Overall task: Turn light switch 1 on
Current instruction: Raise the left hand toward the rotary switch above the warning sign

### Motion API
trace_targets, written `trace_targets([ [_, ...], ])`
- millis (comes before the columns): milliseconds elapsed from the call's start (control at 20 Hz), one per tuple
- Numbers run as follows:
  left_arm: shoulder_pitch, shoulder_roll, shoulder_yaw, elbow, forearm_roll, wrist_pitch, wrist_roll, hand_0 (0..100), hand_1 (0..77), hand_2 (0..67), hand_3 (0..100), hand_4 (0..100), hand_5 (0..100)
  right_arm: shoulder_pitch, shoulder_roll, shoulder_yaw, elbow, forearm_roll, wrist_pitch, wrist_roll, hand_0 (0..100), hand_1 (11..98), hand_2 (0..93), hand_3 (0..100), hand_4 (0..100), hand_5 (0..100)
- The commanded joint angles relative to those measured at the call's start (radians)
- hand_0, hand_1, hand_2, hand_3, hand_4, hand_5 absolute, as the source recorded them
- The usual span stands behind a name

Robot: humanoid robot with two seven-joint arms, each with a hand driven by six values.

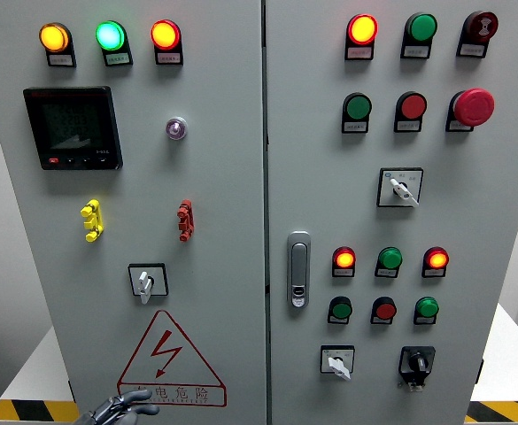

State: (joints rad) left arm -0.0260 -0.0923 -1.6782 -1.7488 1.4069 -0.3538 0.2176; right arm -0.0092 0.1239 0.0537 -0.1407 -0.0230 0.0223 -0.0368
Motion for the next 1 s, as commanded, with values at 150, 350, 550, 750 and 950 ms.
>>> trace_targets([
  [150,-0.117,-0.011,0.009,0.002,0.0,0.099,0.071,0,42.7,26.2,44,60,49,0.0,0.0003,0.0,0.0,0.0,0.001,0.0,0,20.2,0.0,20,19,10],
  [350,-0.178,-0.015,0.017,0.005,0.0,0.257,0.123,0,45.7,27.7,49,65,50,0.0,-0.0012,0.0,0.0,0.0,0.001,0.0,0,19.8,0.0,20,19,10],
  [550,-0.203,-0.015,0.017,0.005,0.001,0.266,0.14,0,49.8,31.1,53,69,52,0.0,0.0003,0.0,0.0,0.0,0.001,0.0,0,20.0,0.0,20,19,10],
  [750,-0.255,-0.015,0.018,0.008,0.003,0.303,0.183,0,53.0,33.4,55,71,54,0.0,0.0003,0.0,0.001,0.0,0.001,0.0,0,20.1,0.0,20,19,10],
  [950,-0.284,-0.015,0.017,0.005,0.012,0.334,0.236,0,55.2,35.1,57,73,55,0.0,-0.0012,0.0,0.0,0.0,0.001,0.0,0,20.1,0.0,20,19,10],
])
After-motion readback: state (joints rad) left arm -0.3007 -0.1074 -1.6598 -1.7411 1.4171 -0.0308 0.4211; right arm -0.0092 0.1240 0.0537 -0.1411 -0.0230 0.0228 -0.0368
